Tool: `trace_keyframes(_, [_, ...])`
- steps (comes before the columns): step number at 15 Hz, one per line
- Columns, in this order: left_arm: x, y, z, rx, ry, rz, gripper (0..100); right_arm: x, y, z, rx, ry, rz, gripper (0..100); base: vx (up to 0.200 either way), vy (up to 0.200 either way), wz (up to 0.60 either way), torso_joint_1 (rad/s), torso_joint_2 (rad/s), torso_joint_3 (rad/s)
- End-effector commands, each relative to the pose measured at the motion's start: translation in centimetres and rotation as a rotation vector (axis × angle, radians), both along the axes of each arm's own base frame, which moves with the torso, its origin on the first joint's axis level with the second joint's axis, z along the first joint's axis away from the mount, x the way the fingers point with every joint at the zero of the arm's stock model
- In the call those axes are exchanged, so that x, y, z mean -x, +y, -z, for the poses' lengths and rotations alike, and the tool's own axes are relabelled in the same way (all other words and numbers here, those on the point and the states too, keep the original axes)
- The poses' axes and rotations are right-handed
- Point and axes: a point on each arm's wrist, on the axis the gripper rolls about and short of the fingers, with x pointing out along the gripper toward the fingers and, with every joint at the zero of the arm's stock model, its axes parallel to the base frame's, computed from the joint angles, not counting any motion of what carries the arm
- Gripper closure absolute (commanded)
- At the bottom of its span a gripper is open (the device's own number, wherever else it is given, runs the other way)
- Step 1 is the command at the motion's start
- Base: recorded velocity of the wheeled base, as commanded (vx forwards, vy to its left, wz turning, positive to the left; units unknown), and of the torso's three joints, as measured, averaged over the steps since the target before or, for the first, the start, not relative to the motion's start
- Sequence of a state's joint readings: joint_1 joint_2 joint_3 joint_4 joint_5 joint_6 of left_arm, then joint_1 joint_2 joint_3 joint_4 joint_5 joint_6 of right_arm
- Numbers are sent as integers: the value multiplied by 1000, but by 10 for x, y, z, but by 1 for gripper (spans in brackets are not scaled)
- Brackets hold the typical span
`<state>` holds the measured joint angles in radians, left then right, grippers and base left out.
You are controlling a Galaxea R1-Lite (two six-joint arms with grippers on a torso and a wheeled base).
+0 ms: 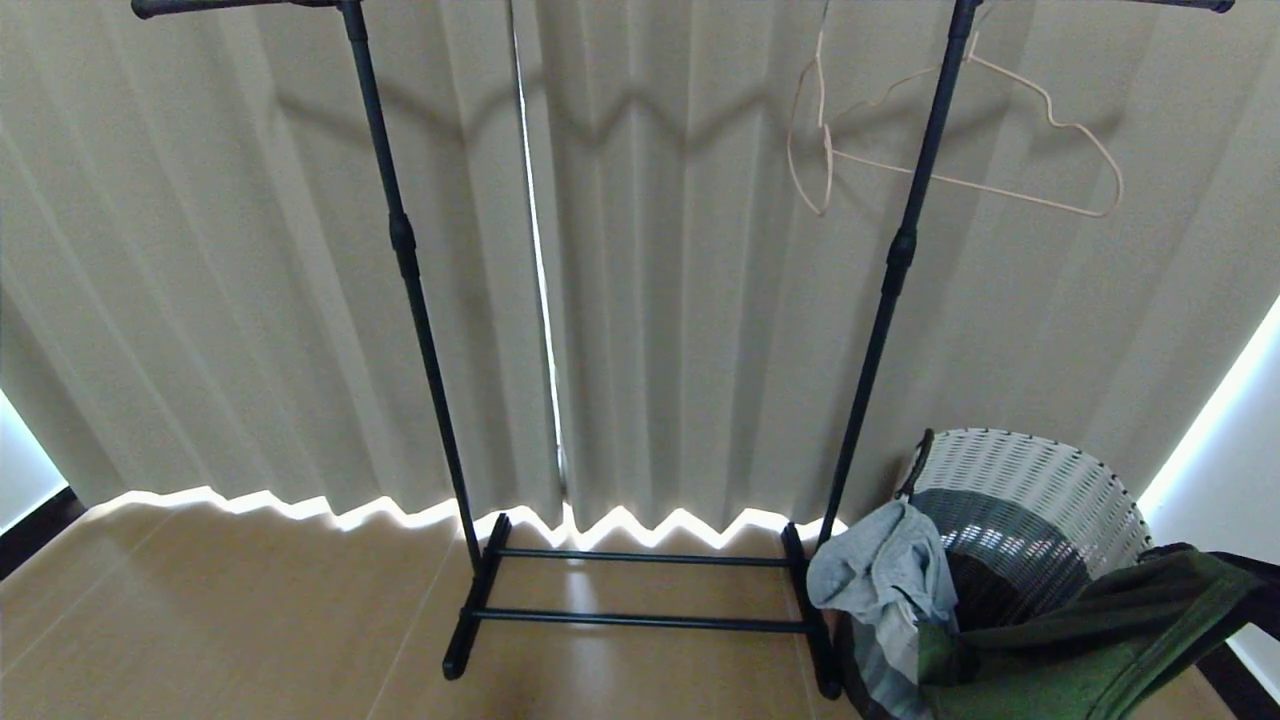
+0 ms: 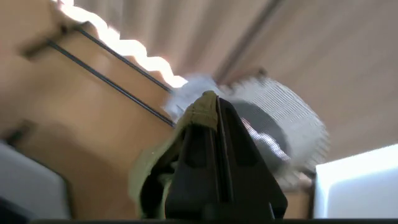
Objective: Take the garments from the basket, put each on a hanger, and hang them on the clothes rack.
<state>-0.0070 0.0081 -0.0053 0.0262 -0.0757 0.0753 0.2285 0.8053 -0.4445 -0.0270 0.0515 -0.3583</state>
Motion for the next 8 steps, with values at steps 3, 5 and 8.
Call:
trace_keyframes(3, [0, -1, 0, -15, -9, 48, 0, -22, 30, -33, -148, 32, -194, 100, 0, 0, 0, 0, 0, 0])
trace_keyframes(5, [5, -4, -20, -19, -104, 210, 0, -25, 46, -46, -246, 72, -288, 100, 0, 0, 0, 0, 0, 0])
trace_keyframes(8, [3, -9, -75, -30, -122, 441, 0, -40, 66, -55, -279, 117, -345, 100, 0, 0, 0, 0, 0, 0])
